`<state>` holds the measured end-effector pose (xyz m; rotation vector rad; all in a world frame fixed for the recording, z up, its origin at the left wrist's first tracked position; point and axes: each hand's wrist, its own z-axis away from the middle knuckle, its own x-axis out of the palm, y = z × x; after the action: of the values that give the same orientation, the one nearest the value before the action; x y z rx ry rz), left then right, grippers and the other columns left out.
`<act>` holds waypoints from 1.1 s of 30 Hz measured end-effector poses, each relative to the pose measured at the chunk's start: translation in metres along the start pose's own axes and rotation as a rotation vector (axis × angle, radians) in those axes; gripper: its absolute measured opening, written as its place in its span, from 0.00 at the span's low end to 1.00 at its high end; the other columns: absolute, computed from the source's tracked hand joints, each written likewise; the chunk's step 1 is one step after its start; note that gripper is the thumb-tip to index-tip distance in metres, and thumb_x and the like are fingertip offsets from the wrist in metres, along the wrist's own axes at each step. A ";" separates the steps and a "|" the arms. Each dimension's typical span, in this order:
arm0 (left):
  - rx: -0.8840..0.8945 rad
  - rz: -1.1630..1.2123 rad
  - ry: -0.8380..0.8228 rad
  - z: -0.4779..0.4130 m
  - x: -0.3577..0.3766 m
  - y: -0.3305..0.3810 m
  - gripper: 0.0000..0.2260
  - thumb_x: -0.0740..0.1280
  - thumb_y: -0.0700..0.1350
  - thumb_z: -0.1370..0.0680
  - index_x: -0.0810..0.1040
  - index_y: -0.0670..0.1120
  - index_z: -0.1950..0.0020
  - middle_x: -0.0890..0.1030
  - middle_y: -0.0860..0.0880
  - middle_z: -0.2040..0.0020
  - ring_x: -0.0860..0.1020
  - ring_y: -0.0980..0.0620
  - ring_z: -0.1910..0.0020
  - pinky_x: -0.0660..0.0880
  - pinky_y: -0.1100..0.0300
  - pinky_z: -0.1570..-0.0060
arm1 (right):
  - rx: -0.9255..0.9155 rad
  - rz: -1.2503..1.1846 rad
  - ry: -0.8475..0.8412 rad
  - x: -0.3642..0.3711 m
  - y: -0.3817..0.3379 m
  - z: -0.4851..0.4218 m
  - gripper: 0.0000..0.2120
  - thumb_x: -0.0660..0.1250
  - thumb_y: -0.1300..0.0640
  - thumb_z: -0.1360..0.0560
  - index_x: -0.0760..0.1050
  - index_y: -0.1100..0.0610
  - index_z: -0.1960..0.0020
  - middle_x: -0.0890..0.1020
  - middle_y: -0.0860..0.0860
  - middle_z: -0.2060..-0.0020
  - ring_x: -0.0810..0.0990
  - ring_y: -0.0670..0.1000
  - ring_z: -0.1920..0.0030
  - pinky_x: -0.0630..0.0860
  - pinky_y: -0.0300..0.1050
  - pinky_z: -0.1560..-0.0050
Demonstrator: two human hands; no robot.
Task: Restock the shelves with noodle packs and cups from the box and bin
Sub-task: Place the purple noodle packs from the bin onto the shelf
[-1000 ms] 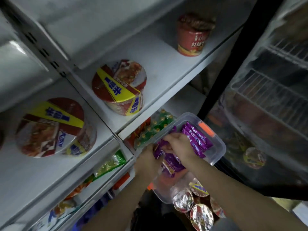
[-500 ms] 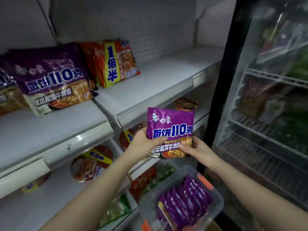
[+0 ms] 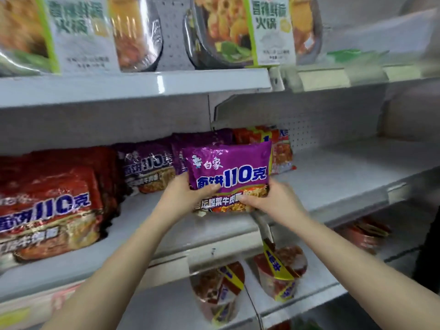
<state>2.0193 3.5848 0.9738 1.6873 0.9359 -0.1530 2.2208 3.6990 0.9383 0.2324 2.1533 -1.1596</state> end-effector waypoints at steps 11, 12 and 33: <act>-0.209 -0.500 0.108 -0.049 -0.003 -0.070 0.54 0.79 0.65 0.39 0.56 0.42 0.24 0.65 0.42 0.27 0.69 0.41 0.30 0.70 0.46 0.33 | 0.005 0.164 -0.133 0.060 0.002 -0.075 0.39 0.61 0.18 0.43 0.73 0.40 0.40 0.83 0.41 0.47 0.82 0.47 0.49 0.80 0.51 0.48; -0.231 -0.420 0.103 -0.055 -0.002 -0.074 0.56 0.80 0.64 0.40 0.55 0.42 0.24 0.66 0.42 0.27 0.70 0.42 0.30 0.70 0.47 0.32 | 0.019 0.171 -0.142 0.061 0.003 -0.078 0.38 0.61 0.18 0.43 0.74 0.40 0.41 0.83 0.41 0.49 0.82 0.46 0.50 0.80 0.51 0.48; -0.168 -0.140 0.369 -0.041 0.018 -0.025 0.58 0.77 0.59 0.32 0.38 0.43 0.20 0.48 0.43 0.19 0.45 0.43 0.20 0.49 0.40 0.23 | 0.119 0.309 0.000 0.008 0.017 -0.045 0.37 0.61 0.25 0.32 0.69 0.54 0.39 0.78 0.48 0.48 0.77 0.53 0.47 0.78 0.51 0.48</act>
<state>2.0003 3.6301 0.9594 1.5203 1.3048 0.1468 2.2007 3.7434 0.9390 0.5963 1.9639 -1.1056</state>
